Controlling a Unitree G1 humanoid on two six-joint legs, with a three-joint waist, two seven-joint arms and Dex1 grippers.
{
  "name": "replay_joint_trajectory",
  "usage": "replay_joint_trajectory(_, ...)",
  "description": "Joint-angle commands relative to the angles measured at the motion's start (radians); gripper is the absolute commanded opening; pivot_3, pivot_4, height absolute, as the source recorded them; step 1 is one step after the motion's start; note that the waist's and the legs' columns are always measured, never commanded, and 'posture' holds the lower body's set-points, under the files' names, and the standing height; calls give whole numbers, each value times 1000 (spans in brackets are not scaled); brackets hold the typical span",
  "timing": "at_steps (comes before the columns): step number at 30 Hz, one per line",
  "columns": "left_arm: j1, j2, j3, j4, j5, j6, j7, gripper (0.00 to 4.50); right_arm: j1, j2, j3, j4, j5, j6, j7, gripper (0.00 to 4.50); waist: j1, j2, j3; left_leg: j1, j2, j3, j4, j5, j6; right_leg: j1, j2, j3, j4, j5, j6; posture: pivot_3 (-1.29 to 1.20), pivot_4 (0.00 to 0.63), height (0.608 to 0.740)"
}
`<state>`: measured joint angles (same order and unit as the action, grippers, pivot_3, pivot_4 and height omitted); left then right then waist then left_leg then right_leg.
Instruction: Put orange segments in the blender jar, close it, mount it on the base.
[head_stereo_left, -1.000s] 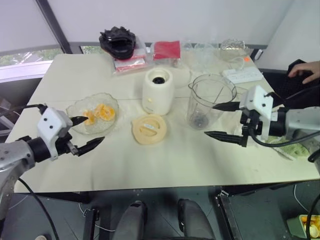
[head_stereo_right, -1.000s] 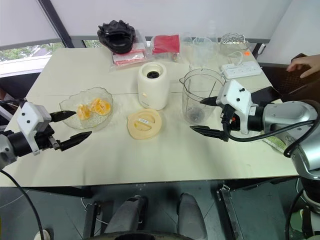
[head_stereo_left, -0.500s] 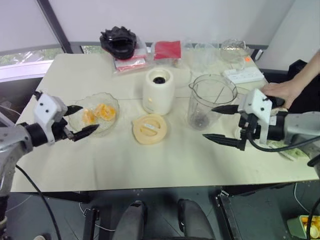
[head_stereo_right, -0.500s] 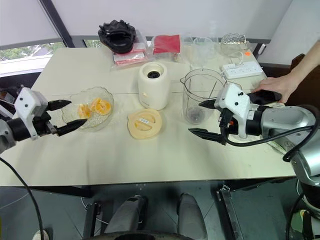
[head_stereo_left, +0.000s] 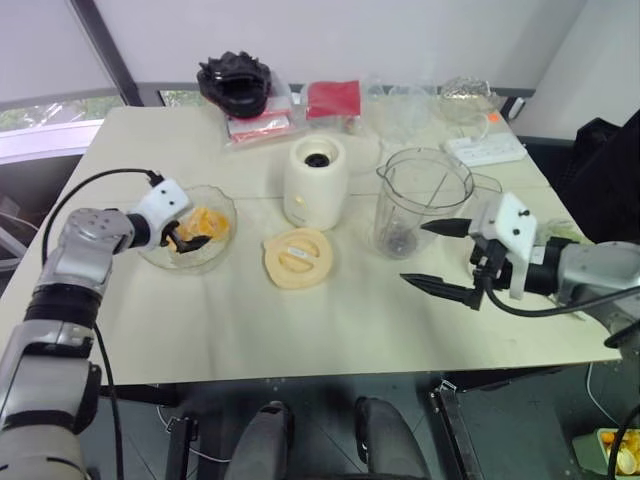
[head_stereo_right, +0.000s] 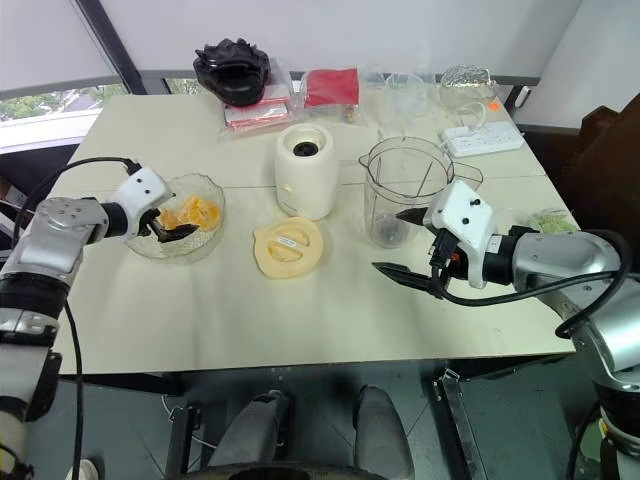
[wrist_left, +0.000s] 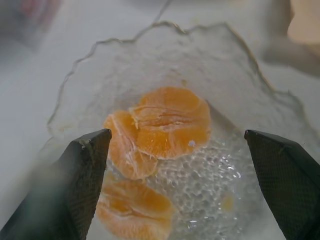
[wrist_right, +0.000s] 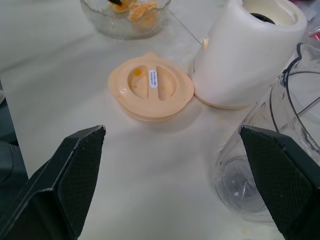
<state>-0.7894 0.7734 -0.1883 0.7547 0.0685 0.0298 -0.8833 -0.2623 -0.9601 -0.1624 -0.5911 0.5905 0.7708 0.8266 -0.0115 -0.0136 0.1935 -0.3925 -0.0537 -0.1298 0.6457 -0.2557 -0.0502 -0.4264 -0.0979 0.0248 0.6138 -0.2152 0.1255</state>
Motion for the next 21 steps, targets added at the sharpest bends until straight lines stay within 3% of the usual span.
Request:
replay_joint_trajectory(1, -79, -27, -33, 159, 81, -103, 40, 4438, -2, 1, -23, -41, 4, -5, -19, 4500, 0, 0, 0, 0, 0, 0, 0, 0, 0, 0, 0, 0, 0, 0, 0, 0, 150, 740)
replay_joint_trajectory(10, -204, -107, -76, 430, 196, -206, 143, 4438, 59, 12, -63, -109, 26, 25, -77, 4500, 3, -2, 1, 0, 0, 0, 1, 0, 0, 0, 0, 0, 0, 1, 3, 0, 150, 740)
replay_joint_trajectory(21, -291, -191, -118, 541, 314, -177, 272, 4438, -39, -27, -7, -33, 12, 7, -29, 4500, -2, -2, 1, 0, -1, 0, 1, 0, 0, 0, 0, 0, 1, 2, 4, 0, 150, 740)
